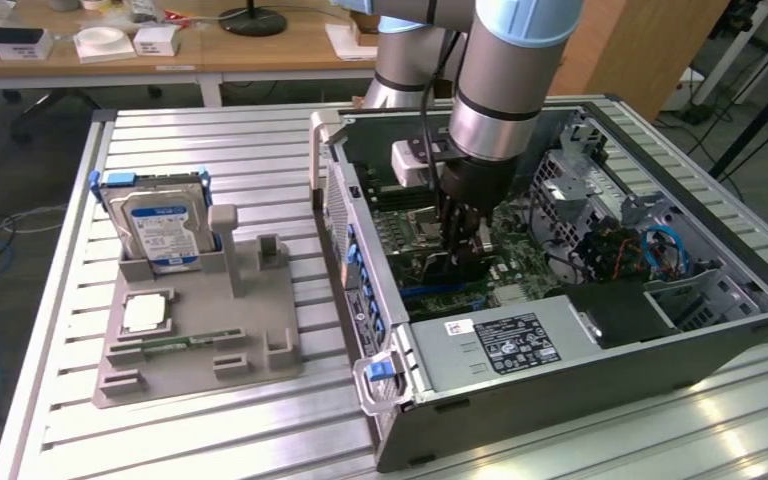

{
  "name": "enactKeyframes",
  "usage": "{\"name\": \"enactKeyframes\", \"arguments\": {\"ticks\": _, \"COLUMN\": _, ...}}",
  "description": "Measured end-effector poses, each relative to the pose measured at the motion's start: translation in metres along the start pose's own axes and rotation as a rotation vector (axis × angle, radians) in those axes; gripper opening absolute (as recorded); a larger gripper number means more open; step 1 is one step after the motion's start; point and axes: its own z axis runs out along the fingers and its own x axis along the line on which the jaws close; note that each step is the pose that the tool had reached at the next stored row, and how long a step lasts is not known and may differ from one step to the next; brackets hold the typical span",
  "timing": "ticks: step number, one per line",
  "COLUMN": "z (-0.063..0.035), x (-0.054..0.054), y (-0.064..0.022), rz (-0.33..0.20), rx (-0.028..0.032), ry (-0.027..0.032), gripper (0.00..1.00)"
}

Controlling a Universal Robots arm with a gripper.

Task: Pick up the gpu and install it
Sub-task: 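Insert the gpu into the slot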

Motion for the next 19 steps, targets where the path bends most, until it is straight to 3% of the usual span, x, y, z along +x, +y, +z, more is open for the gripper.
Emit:
{"name": "enactKeyframes", "arguments": {"ticks": 12, "z": -0.0032, "x": 0.0000, "y": -0.0003, "rz": 0.000, "rx": -0.0018, "ry": 0.0004, "gripper": 0.26}}
{"name": "enactKeyframes", "arguments": {"ticks": 19, "z": -0.0032, "x": -0.0003, "y": -0.0063, "rz": 0.000, "rx": -0.0018, "ry": 0.0004, "gripper": 0.26}}
